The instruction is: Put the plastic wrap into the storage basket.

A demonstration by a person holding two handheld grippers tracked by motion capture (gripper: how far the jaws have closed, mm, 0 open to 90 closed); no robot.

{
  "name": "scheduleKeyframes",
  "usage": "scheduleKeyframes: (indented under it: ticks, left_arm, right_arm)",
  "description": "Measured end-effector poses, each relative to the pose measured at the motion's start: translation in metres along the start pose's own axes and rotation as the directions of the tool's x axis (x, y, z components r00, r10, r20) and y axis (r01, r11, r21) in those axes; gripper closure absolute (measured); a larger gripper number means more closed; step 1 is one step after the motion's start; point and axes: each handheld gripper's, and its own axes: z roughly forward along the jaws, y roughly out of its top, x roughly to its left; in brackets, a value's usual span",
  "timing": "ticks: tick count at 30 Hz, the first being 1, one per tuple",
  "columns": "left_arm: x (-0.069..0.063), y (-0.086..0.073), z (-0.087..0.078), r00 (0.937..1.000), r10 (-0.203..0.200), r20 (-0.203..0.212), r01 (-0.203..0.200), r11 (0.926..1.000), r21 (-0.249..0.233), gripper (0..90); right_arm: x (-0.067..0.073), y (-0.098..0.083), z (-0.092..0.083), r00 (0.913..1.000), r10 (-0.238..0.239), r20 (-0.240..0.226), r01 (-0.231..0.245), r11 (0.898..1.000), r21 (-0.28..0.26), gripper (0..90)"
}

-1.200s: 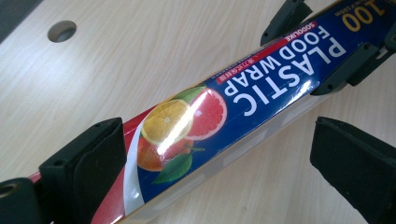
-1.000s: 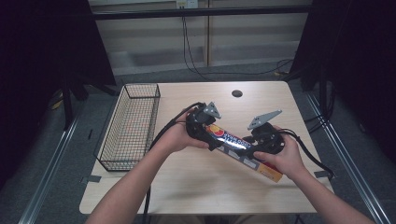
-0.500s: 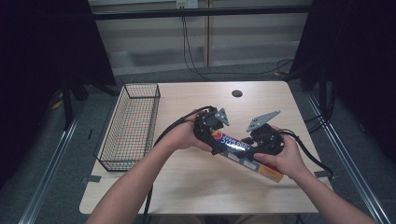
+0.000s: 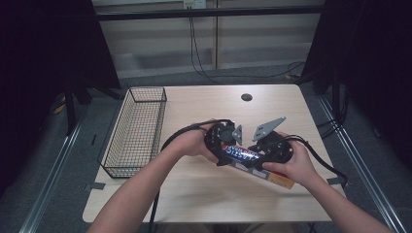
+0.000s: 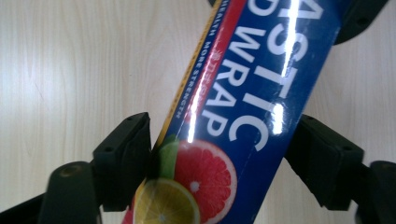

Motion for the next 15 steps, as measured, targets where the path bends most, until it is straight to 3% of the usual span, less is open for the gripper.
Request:
scheduleKeyframes:
  ticks: [3, 5, 6, 8, 9, 10, 12, 14, 15]
  left_arm:
    - [-0.001, 0.002, -0.001, 0.9993, 0.025, 0.027, -0.026, 0.9993, 0.028, 30.5]
    - [-0.002, 0.002, -0.001, 0.9994, 0.02, 0.027, -0.021, 0.9992, 0.033, 31.1]
    - [-0.003, 0.002, -0.002, 0.999, 0.021, 0.038, -0.023, 0.9988, 0.043, 33.7]
    - [-0.005, 0.003, -0.002, 0.9987, 0.018, 0.047, -0.021, 0.9979, 0.061, 36.8]
    - [-0.008, 0.003, -0.001, 0.9989, 0.006, 0.048, -0.009, 0.9983, 0.058, 36.8]
    - [-0.01, 0.005, -0.003, 0.9979, -0.007, 0.064, 0.001, 0.9959, 0.091, 40.1]
    - [-0.011, 0.006, -0.003, 0.9968, -0.018, 0.078, 0.01, 0.9947, 0.103, 41.5]
    - [-0.014, 0.008, -0.004, 0.9956, -0.052, 0.079, 0.043, 0.993, 0.11, 42.2]
    - [-0.016, 0.01, -0.007, 0.9923, -0.087, 0.088, 0.076, 0.9892, 0.126, 42.7]
  right_arm:
    - [0.003, 0.003, 0.0, 0.9993, -0.031, -0.022, 0.031, 0.999, 0.017, 45.0]
    - [0.004, 0.003, 0.001, 0.9994, -0.029, -0.019, 0.029, 0.999, 0.019, 45.0]
    - [0.006, 0.005, 0.001, 0.9978, -0.062, -0.025, 0.063, 0.998, 0.031, 45.0]
    - [0.007, 0.004, 0.001, 0.997, -0.072, -0.026, 0.073, 0.997, 0.032, 44.9]
    - [0.007, 0.004, 0.002, 0.9957, -0.089, -0.027, 0.089, 0.996, 0.03, 44.7]
    - [0.007, 0.003, 0.003, 0.9906, -0.131, -0.04, 0.132, 0.991, 0.031, 44.2]
    - [0.007, 0.003, 0.003, 0.9869, -0.155, -0.045, 0.157, 0.987, 0.036, 44.2]
    - [0.005, 0.002, 0.002, 0.9818, -0.17, -0.085, 0.174, 0.984, 0.039, 43.9]
    - [0.003, 0.002, 0.001, 0.9742, -0.201, -0.103, 0.204, 0.979, 0.026, 43.8]
